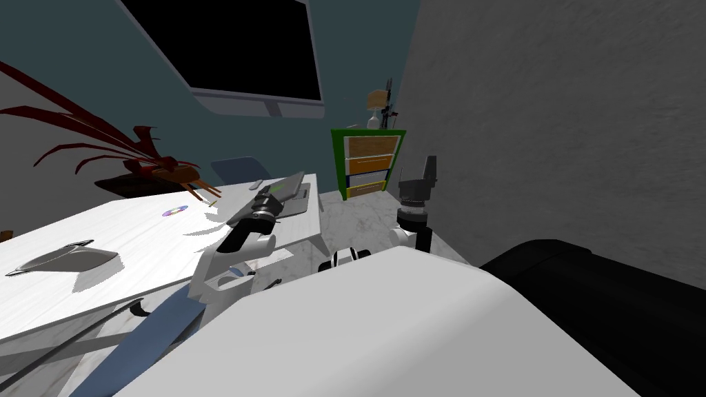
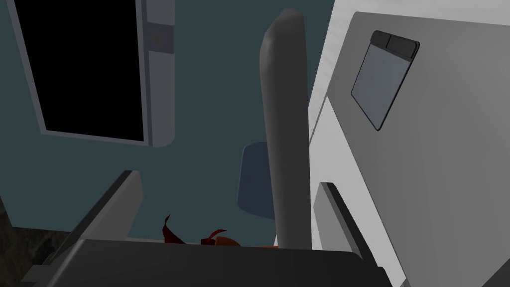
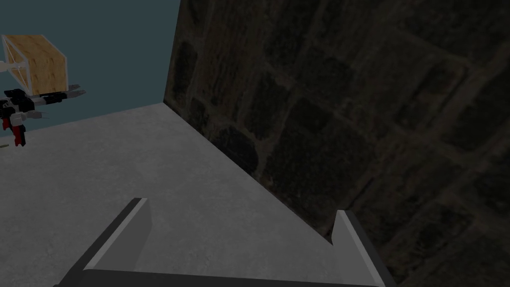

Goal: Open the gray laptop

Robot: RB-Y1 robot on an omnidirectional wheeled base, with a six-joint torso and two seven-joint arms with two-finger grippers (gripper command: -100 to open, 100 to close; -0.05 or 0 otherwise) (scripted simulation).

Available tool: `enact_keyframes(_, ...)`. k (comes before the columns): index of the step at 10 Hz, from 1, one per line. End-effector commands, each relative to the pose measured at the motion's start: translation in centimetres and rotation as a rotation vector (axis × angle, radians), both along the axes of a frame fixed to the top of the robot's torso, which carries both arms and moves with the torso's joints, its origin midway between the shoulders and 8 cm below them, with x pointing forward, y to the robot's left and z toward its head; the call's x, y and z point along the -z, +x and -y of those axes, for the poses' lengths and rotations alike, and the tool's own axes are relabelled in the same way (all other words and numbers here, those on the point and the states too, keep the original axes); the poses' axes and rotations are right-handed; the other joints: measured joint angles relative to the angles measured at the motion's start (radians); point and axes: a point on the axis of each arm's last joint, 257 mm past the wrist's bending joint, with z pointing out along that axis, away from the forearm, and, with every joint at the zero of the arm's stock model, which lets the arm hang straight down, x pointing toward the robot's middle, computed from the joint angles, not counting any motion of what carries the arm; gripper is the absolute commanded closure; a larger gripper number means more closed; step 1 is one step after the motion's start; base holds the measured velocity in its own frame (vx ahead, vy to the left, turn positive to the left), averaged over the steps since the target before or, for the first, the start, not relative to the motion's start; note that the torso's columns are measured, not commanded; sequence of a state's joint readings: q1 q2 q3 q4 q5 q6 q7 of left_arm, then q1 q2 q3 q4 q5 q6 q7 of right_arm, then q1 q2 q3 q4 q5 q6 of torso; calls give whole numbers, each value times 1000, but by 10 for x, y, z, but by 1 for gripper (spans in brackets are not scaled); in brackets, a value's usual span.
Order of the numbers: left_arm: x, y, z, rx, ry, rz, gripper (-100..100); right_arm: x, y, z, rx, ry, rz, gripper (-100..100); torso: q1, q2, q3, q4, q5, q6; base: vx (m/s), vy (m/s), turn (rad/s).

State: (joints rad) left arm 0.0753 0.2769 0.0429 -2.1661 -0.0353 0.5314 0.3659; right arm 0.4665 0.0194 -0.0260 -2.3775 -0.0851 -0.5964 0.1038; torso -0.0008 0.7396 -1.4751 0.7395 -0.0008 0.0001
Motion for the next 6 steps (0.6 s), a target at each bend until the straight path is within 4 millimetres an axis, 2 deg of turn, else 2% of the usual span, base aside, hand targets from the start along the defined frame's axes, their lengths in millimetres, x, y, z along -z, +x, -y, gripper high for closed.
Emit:
enact_keyframes(1,0,0,0,-1,-1,-3,0,0,0,0,0,0,0,0,0,0,0,-1,0,0,0,0,0)
enact_keyframes(6,4,0,-1,-2,-2,-11,0,0,0,0,0,0,0,0,1,-1,-1,-1,1,0,0,0,0)
